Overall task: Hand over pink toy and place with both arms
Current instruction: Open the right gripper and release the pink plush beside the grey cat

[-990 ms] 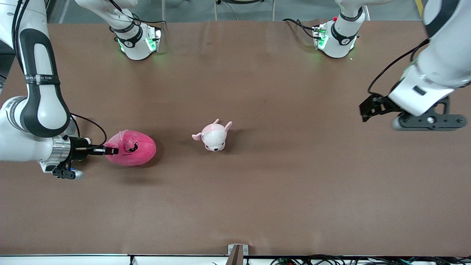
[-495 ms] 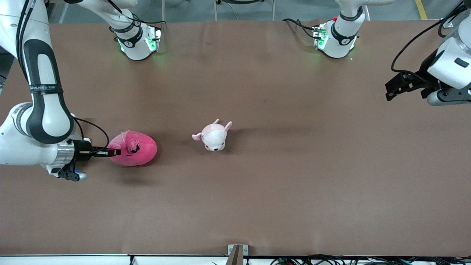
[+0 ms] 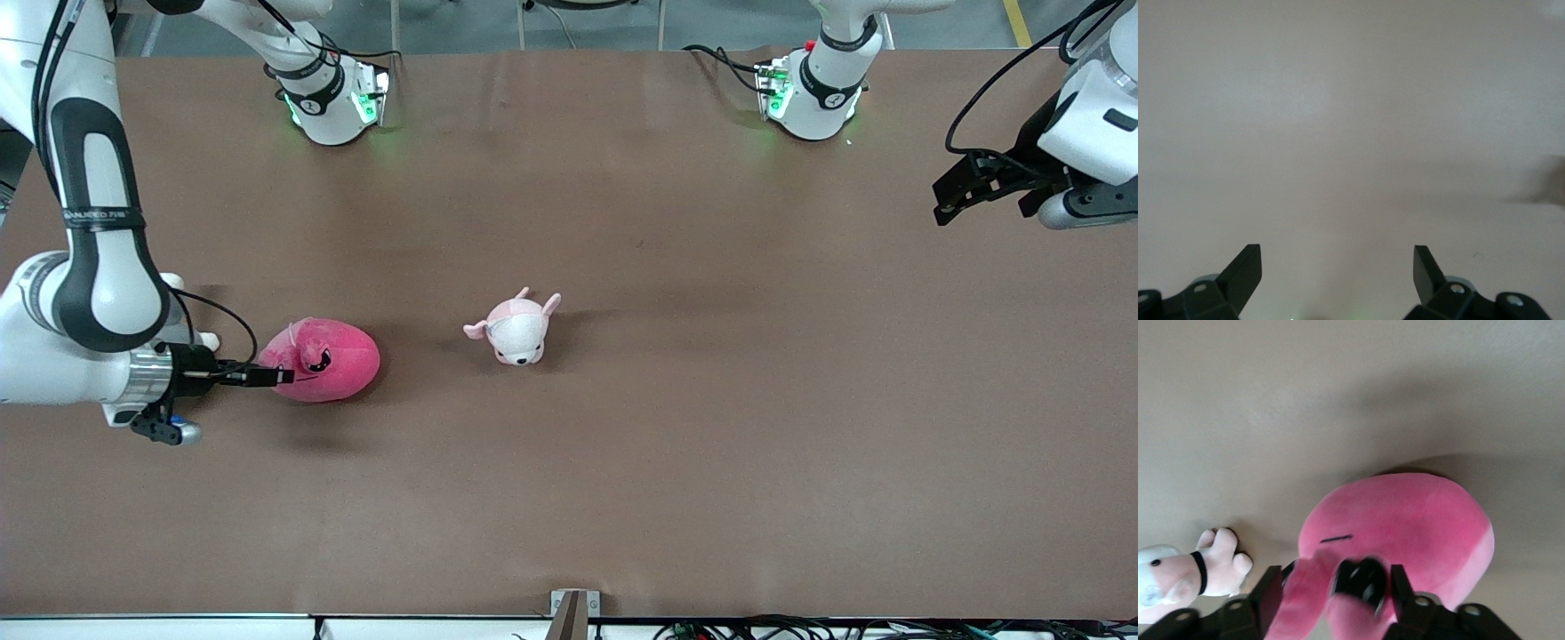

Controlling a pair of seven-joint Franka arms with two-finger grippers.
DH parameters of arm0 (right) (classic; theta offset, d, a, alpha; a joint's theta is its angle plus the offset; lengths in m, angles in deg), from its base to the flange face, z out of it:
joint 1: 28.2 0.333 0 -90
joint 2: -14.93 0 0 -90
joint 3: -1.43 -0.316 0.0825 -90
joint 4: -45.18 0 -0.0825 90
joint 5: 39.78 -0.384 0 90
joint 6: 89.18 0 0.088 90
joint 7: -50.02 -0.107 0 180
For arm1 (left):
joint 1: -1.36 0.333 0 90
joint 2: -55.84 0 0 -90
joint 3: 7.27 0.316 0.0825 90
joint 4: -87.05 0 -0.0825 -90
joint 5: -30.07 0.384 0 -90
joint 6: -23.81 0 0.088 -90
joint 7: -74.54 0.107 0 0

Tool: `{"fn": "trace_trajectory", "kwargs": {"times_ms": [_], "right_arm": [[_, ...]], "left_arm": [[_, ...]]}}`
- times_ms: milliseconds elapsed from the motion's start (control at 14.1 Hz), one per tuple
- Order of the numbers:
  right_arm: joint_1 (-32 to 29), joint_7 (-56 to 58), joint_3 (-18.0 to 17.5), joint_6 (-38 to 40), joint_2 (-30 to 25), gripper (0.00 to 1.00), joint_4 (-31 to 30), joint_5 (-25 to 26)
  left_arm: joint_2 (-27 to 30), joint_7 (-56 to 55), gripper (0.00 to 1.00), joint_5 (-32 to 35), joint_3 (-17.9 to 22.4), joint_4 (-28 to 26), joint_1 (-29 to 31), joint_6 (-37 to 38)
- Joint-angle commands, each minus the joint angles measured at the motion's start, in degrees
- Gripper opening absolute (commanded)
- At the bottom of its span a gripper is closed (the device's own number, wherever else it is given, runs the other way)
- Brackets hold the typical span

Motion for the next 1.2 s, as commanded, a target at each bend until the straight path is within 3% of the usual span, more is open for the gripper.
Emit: {"fn": "trace_trajectory", "kwargs": {"times_ms": [0,354,566,848,990,1131], "right_arm": [[-0.9,-3.0,0.4,4.2,-3.2,1.0,3.0,4.1],[-0.7,-2.5,0.7,4.5,-12.3,1.0,3.4,17.6],[-0.5,-2.4,0.5,6.8,-15.9,1.0,5.4,21.5],[-0.5,-2.4,0.6,19.0,-16.1,1.0,15.7,23.2],[-0.6,-2.3,0.4,19.4,-16.8,1.0,17.0,28.0],[-0.3,-2.4,0.2,18.9,-18.5,1.0,16.8,29.0]], "left_arm": [[1.7,0.7,1.0,-0.7,0.2,-1.5,0.0,1.2],[2.0,0.8,1.0,-0.7,0.3,-1.6,0.0,2.2],[1.7,0.8,1.0,-0.4,0.2,-1.4,-0.1,2.0],[1.7,0.8,1.0,-0.5,0.2,-1.2,0.0,1.8],[1.6,0.8,1.0,-0.2,0.2,-1.3,-0.1,1.5],[1.6,0.9,1.0,-0.2,0.2,-1.3,0.0,1.5]]}}
